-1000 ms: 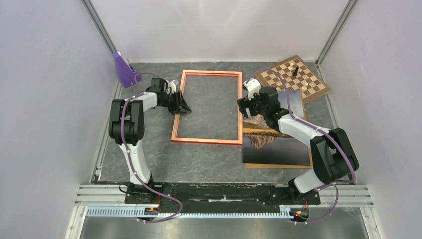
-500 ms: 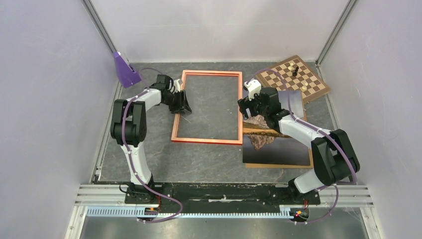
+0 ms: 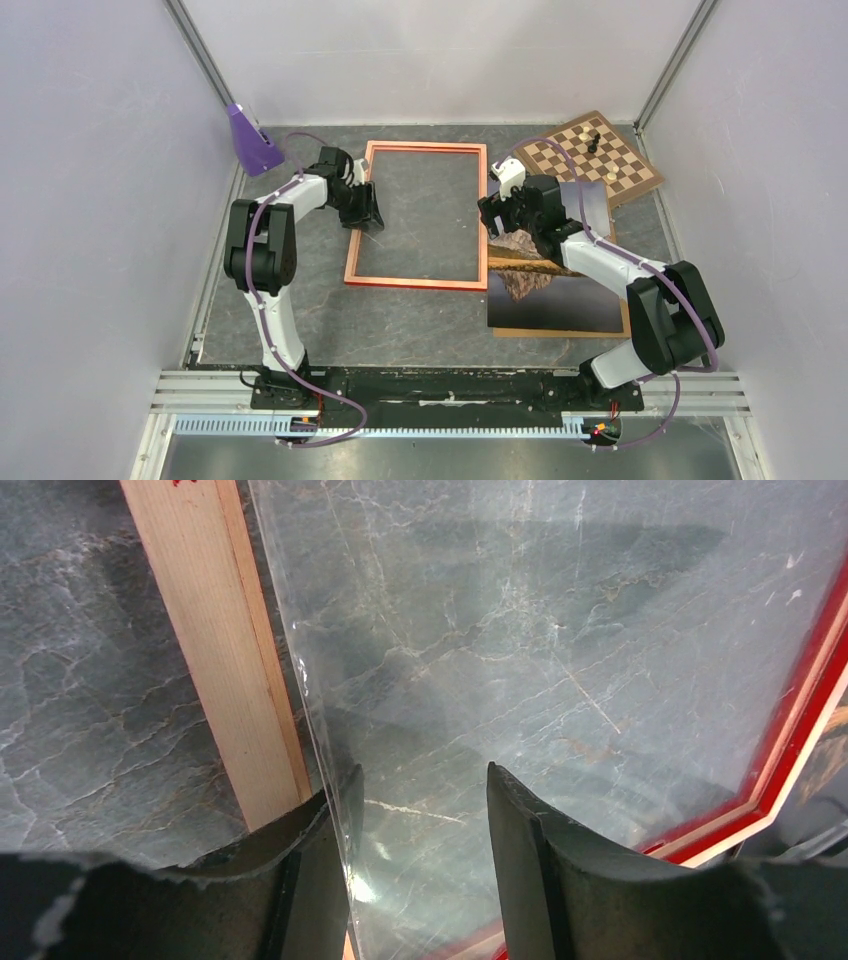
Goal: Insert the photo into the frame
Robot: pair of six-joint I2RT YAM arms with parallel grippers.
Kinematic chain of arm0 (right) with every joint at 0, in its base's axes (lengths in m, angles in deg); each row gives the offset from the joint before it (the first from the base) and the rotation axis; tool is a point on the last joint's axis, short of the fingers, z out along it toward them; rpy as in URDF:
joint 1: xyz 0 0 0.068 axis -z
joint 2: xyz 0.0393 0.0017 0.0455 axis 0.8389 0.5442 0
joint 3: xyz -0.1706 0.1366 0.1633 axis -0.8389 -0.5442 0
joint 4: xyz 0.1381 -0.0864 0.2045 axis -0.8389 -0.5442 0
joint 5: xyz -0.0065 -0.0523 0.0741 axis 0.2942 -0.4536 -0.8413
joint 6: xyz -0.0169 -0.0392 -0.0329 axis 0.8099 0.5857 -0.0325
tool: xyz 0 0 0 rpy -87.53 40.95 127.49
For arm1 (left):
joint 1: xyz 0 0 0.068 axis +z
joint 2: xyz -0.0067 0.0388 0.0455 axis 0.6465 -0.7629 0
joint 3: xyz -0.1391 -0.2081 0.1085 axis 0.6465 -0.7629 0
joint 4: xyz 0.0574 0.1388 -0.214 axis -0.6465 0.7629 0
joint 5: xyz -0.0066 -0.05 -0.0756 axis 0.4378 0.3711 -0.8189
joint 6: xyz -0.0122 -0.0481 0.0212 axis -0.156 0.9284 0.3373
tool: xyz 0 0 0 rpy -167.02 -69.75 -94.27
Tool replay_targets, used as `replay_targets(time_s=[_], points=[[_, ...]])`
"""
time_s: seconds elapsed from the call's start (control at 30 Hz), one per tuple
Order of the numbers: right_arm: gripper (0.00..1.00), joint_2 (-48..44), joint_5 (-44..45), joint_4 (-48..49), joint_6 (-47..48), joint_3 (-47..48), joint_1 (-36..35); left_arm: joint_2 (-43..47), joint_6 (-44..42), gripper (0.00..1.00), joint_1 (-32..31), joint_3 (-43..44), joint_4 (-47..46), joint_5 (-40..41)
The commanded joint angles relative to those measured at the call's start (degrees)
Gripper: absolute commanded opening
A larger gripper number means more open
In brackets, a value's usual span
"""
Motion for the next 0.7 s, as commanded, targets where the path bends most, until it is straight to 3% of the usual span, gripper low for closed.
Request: replay_targets(time_s=[0.0, 0.67], points=[[0.84, -1.9, -0.8, 2.0, -0.4, -0.5, 0.2, 2.7, -3.5, 0.55, -1.0, 2.4, 2.5, 2.6], [0.84, -2.5, -1.5, 2.4, -1.1, -0.8, 0.2, 3.3, -4.5, 0.56, -3.8, 4.4, 6.7, 10.7]])
